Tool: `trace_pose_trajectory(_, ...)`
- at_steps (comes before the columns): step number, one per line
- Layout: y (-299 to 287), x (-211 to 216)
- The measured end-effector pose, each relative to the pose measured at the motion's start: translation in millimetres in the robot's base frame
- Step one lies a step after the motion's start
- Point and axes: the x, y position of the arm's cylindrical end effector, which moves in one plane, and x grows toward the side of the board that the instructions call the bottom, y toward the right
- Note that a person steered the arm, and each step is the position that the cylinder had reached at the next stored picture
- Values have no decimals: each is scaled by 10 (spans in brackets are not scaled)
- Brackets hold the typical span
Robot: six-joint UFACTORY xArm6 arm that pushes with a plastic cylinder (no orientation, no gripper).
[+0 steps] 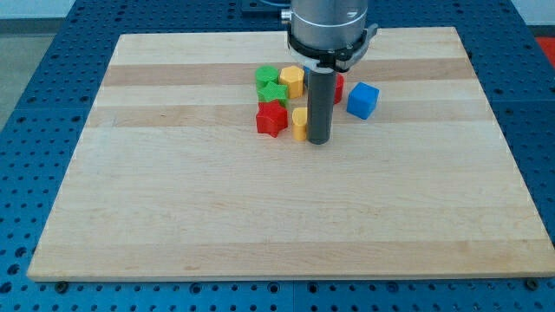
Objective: Push the blue cube to the bottom of the red circle
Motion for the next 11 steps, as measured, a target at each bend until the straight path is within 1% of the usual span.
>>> trace_pose_trajectory(1, 220, 1)
trace_pose_trajectory(3, 1508, -51)
trace_pose_trajectory(4, 1640, -283)
trace_pose_trajectory(5, 1621, -619)
trace_pose_trajectory(6, 1510, -814)
trace_pose_trajectory(7, 1276, -717)
trace_pose_trajectory(9, 968, -699)
trace_pose_trajectory(10, 832, -694)
trace_pose_trajectory(11, 780, -588)
